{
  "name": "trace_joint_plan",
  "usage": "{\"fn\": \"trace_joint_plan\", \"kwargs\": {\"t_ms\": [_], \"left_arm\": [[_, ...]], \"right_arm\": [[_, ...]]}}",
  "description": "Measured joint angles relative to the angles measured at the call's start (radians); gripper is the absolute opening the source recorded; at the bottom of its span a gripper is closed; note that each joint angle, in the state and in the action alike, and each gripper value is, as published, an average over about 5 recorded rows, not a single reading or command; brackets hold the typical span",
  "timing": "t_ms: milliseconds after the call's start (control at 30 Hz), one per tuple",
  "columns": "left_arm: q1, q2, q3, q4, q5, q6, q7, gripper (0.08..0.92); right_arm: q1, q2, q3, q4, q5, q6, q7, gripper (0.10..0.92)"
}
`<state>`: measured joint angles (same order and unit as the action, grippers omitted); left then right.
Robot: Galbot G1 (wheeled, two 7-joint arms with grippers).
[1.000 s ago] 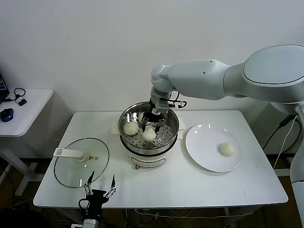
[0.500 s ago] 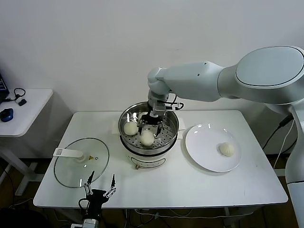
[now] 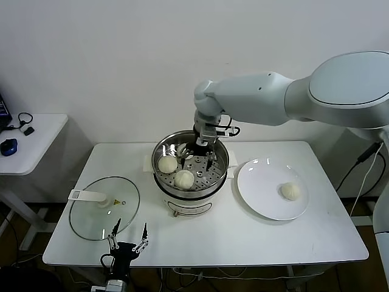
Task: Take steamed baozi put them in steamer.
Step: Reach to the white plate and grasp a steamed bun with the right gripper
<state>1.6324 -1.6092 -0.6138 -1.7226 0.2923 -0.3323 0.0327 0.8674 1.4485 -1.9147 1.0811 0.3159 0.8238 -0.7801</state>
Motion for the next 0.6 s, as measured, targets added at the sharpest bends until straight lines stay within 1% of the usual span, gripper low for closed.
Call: {"fn": "trace_joint_plan", "kwargs": {"t_ms": [433,533,600], "left_arm": [[-0.003,0.0,0.011,0.008,0.007,0.003,0.0,0.823],[-0.001,0.0,0.011,0.009,0.007,0.002,0.0,0.823],[0.0,0.0,0.011,0.009,0.007,0.002,0.0,0.823]], "right_arm": [[0.139,-0.088,-0.166,0.089,0.22,-0.003,-0.099,0.823],[0.169,-0.109,-0.208,0.106,0.268,-0.031,-0.129,0.823],[0.186,-0.123,-0.23,0.117,0.296,-0.078,-0.151,0.823]]}}
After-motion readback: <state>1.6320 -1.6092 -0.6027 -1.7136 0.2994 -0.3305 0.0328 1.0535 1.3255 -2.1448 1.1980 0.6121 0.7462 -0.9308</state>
